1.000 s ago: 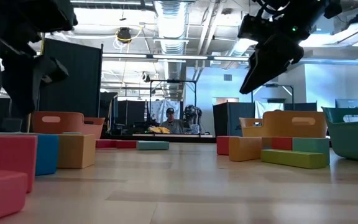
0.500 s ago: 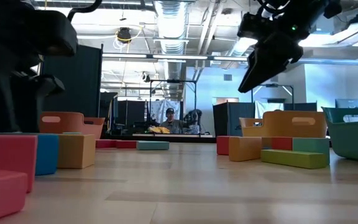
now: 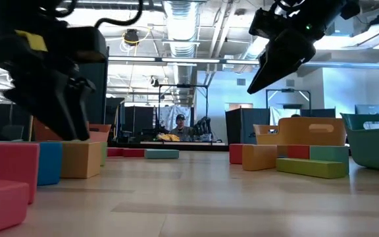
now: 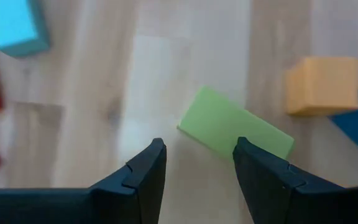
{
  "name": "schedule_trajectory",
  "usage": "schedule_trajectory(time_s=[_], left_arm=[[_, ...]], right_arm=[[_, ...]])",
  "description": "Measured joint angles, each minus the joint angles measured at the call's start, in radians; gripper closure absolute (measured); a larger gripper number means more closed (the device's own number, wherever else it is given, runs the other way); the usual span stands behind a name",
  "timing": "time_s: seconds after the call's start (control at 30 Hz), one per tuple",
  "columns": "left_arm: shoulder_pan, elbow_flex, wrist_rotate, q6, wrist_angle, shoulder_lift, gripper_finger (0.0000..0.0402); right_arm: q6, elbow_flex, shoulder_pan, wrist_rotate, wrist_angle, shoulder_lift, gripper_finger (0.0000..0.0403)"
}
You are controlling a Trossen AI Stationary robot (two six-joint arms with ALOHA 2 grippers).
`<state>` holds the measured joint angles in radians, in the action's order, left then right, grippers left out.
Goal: Sort blocks by size
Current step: Put the large rectangular green block into the yellow bin
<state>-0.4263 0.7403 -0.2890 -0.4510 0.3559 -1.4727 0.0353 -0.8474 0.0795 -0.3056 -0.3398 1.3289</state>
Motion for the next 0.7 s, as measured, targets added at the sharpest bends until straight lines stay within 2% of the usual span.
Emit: schedule_trajectory(time_s=[0.23, 0.47, 0.7], left_arm=[[0.094, -0.001, -0.02, 0.13, -0.005, 0.0, 0.0223], [0.173, -0.001, -0.018, 0.288, -0.017, 0.0, 0.0223], [0.226, -0.001, -0.013, 0.429, -0.032, -0.001, 0.0223]], right_arm=[[-0.048, 0.0, 0.044, 0.091, 0.119, 0.051, 0.0147], [-0.122, 0.0, 0.069, 0.131, 0.26, 0.201, 0.0147], [-0.187, 0.0, 0.064, 0.152, 0.492, 0.334, 0.0147]])
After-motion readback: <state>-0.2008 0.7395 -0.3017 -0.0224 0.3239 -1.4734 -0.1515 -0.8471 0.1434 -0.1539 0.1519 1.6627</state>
